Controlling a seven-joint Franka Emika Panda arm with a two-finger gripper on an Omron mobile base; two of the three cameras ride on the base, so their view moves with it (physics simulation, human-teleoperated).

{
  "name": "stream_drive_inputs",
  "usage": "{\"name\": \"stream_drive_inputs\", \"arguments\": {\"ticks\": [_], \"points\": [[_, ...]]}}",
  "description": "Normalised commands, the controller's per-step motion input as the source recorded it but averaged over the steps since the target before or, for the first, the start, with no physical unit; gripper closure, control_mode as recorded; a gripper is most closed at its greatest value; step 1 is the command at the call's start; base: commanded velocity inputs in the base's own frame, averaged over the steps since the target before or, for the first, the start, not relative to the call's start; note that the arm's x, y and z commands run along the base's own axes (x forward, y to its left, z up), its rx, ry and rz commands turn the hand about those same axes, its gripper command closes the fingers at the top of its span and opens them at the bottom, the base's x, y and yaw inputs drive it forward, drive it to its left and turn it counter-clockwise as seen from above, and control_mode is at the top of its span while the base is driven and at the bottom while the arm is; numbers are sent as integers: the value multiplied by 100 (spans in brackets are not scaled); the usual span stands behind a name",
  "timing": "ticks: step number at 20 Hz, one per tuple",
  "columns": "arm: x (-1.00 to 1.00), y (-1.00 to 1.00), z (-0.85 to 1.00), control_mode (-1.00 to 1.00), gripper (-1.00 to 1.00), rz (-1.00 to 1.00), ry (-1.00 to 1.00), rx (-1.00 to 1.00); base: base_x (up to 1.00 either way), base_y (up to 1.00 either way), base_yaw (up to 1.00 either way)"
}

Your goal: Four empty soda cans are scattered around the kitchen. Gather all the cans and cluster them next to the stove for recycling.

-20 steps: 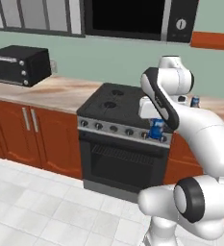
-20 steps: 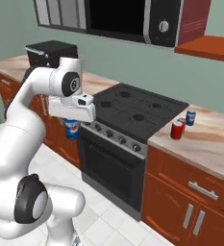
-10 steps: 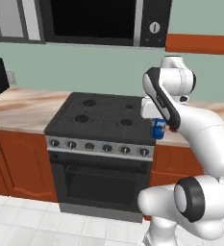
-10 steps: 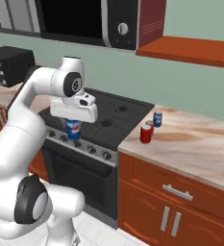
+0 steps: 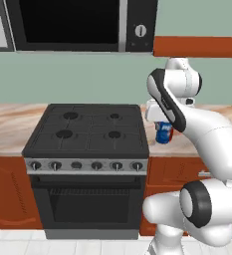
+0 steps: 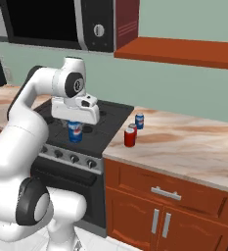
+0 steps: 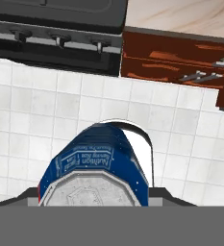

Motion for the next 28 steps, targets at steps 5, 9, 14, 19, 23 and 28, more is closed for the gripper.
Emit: {"name": "stream_drive_inputs", "arguments": {"ticks": [5,9,14,19,23,28], "points": [[0,0,0,100,100,0,0,0,31,0,-33],[0,0,0,100,100,0,0,0,44,-3,-26],[0,0,0,100,100,0,0,0,24,-39,-15],[0,0,0,100,100,0,0,0,30,-41,-8],[0,0,0,100,100,0,0,0,49,-1,-9],[0,0,0,100,100,0,0,0,45,7,-13]]}}
